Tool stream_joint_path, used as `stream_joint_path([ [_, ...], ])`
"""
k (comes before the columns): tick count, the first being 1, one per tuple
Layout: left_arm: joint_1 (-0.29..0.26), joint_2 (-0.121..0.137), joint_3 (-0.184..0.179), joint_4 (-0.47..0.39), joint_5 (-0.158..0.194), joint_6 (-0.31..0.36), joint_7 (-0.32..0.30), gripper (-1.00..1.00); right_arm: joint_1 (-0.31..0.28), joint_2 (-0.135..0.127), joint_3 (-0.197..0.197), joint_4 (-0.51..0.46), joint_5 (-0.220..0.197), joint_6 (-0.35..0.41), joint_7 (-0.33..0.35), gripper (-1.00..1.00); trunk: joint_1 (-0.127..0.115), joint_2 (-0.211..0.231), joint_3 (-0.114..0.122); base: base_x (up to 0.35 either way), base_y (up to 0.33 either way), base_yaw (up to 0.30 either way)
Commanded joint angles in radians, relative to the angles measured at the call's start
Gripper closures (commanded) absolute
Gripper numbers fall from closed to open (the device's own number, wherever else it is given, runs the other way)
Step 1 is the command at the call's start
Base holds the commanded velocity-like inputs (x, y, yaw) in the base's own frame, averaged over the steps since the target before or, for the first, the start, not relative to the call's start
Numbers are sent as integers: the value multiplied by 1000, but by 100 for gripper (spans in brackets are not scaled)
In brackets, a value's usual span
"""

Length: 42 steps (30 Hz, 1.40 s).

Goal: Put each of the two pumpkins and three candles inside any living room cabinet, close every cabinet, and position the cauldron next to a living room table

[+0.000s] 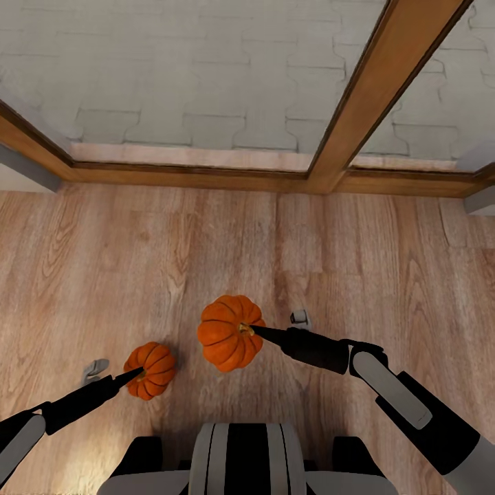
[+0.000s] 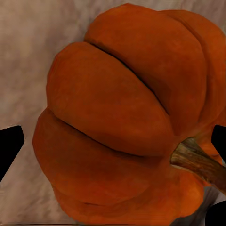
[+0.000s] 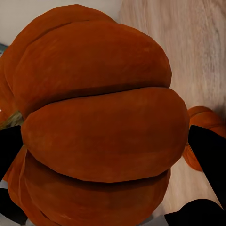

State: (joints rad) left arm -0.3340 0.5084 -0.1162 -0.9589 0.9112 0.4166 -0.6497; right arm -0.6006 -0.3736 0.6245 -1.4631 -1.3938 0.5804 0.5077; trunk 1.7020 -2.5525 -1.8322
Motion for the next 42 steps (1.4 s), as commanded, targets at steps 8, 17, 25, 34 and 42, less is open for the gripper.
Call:
stream_joint_path([
  [8, 0, 1, -2, 0, 10, 7, 1, -100, -1, -1, 1, 1, -8, 4, 0, 100, 0, 0, 0, -21, 0, 0],
  [17, 0, 1, -1, 2, 11, 7, 9, -100, -1, -1, 1, 1, -8, 4, 0, 100, 0, 0, 0, 0, -99, 0],
  [25, 0, 1, 0, 2, 11, 7, 10, -100, -1, -1, 1, 1, -8, 4, 0, 100, 0, 0, 0, 0, -15, 0],
  [34, 0, 0, -2, 2, 11, 7, 11, -100, -1, -1, 1, 1, -8, 4, 0, 100, 0, 0, 0, 0, -13, 0],
  [42, 0, -1, 2, 4, 14, 5, 14, -100, -1, -1, 1, 2, -8, 4, 0, 100, 0, 0, 0, 0, -83, 0],
])
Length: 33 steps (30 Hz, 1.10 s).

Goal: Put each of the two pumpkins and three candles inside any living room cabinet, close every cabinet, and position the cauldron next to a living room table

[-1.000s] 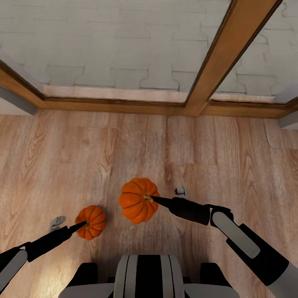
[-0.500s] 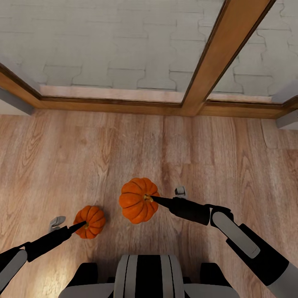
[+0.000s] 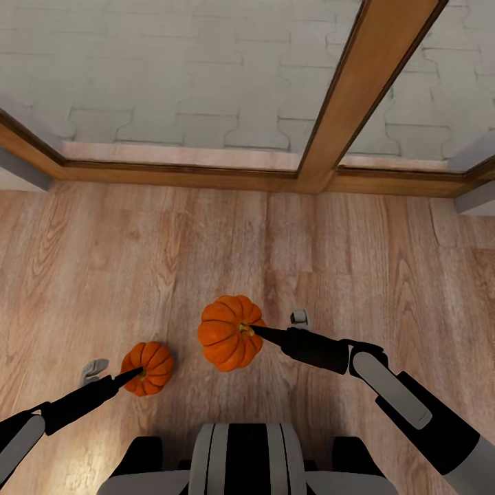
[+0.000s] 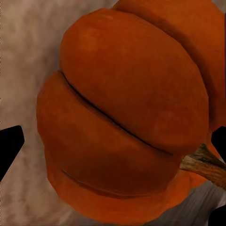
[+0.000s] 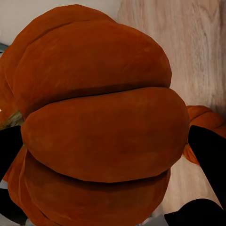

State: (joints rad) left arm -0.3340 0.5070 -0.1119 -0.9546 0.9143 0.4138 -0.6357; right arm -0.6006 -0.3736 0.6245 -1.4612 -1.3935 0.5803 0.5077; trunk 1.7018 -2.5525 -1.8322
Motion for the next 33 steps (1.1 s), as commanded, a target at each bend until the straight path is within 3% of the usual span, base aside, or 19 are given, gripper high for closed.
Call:
stream_joint_path([
  [1, 0, 1, -2, 0, 11, 8, 1, -100, -1, -1, 1, 0, -9, 4, 0, 100, 0, 0, 0, 0, -5, 0],
  [15, 0, 1, 1, 2, 11, 7, 2, -100, -1, -1, 1, 1, -9, 4, 0, 100, 0, 0, 0, 0, -49, 0],
  [20, 0, 1, 0, 14, 17, -52, 34, -100, -1, -1, 1, 1, -9, 4, 0, 100, 0, 0, 0, 0, -8, 0],
  [26, 0, 1, 0, 17, 20, -65, 46, -100, -1, 0, 1, 1, -9, 4, 0, 100, 0, 0, 0, 0, 0, 0],
  [27, 0, 1, 0, 17, 20, -65, 46, 100, -1, 0, 1, 1, -9, 4, -1, 100, 0, 0, 0, 0, 0, 0],
  [33, 0, 1, 0, 17, 21, -66, 47, 100, -1, 1, 1, 1, -9, 4, 0, 100, 0, 0, 0, 0, 0, 0],
])
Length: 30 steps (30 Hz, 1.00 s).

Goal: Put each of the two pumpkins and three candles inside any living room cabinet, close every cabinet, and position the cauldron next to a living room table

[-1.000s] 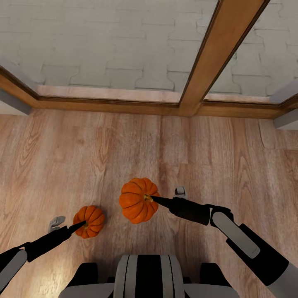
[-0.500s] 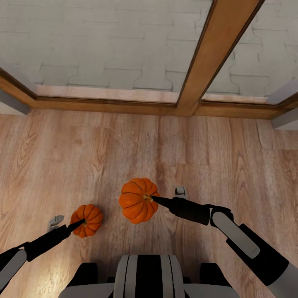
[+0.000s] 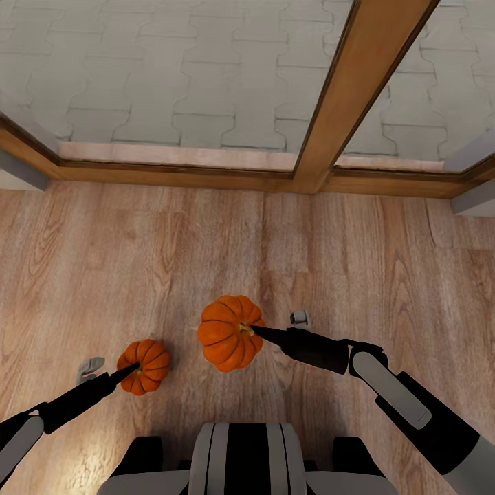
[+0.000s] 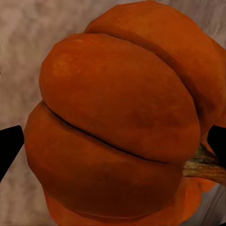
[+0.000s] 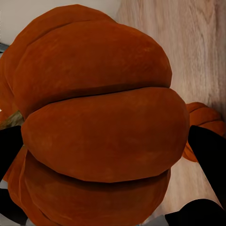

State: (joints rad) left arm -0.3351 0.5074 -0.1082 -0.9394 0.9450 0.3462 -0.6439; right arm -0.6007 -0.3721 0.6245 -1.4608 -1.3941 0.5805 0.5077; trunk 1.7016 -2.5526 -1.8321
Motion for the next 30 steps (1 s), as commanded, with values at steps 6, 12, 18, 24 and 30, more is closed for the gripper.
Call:
stream_joint_path([
  [6, 1, 2, -4, 2, -9, 2, 54, 100, -1, -1, 1, 0, -8, 4, 0, 100, 0, 0, -1, 0, 0, 0],
  [12, 1, 2, -6, 2, -9, 5, 46, 100, -1, -1, 1, 0, -8, 4, 0, 100, 0, 0, -1, 0, 0, 0],
  [18, 1, 3, -7, 1, -9, 5, 41, 100, -1, 0, 1, 3, -8, 4, 0, 100, 0, 0, -1, 0, 0, 0],
  [24, 1, 2, -7, -2, -9, 5, 40, 100, -1, 2, 1, 5, -8, 4, 0, 100, -1, 0, 7, 0, 0, 0],
  [30, 1, 3, -7, -6, -8, 8, 40, 100, -1, 4, 1, 6, -8, 4, 0, 100, -3, 2, 30, 0, 0, 0],
])
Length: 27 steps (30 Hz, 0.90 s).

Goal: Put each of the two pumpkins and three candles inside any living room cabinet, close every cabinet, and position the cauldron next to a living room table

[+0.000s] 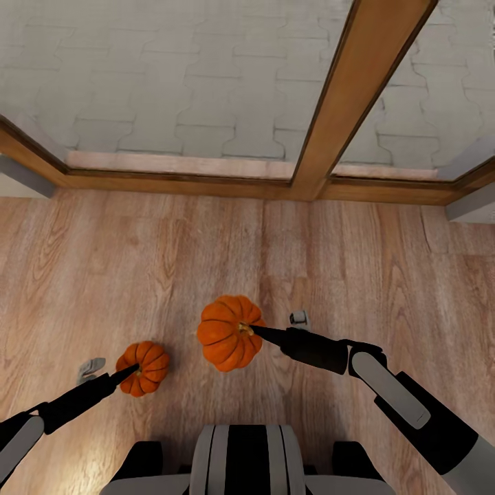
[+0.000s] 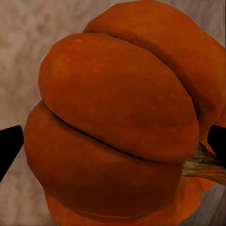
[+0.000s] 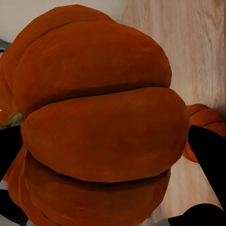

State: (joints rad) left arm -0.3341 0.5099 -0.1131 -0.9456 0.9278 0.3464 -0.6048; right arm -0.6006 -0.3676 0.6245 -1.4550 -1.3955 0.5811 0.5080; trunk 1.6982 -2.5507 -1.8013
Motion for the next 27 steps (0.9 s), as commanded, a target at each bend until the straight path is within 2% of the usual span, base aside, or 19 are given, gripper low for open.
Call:
stream_joint_path([
  [1, 0, 1, -2, -1, 9, 9, 0, 100, -1, -1, 1, 0, -7, 3, 0, 100, -1, 0, 4, 0, 0, 0],
  [6, 0, 12, 0, -13, 14, 16, -1, 100, -1, 0, 1, 2, -7, 2, 1, 100, -3, 1, 23, 0, 0, 0],
  [10, 0, 17, 6, -62, 18, 41, -9, 100, -1, 1, 1, 4, -8, 0, 1, 100, -5, 2, 38, 0, 0, 0],
  [12, 0, 17, 38, -89, 18, 94, -12, 100, -1, 1, 1, 9, -8, -1, 1, 100, -5, 3, 46, 0, 0, 0],
  [15, 2, 18, 108, -125, 14, 198, -13, 100, -1, 7, 1, 16, -8, -1, 1, 100, -7, 3, 58, 0, 0, 0],
  [18, 3, 24, 134, -139, 9, 248, -13, 100, -1, 21, 1, 19, -8, 0, 0, 100, -8, 4, 69, 0, 0, 0],
  [20, 3, 41, 145, -169, 12, 300, -13, 100, -1, 28, 0, 24, -8, 0, 0, 100, -9, 4, 77, 0, 0, 0],
  [23, 3, 60, 167, -217, 12, 419, -12, 100, -1, 31, 0, 26, -8, 0, 0, 100, -10, 5, 89, 0, 0, 0],
  [27, 3, 67, 220, -281, 1, 545, -9, 100, -1, 32, 0, 40, -7, -1, 1, 100, -12, 6, 104, 0, 0, 0],
])
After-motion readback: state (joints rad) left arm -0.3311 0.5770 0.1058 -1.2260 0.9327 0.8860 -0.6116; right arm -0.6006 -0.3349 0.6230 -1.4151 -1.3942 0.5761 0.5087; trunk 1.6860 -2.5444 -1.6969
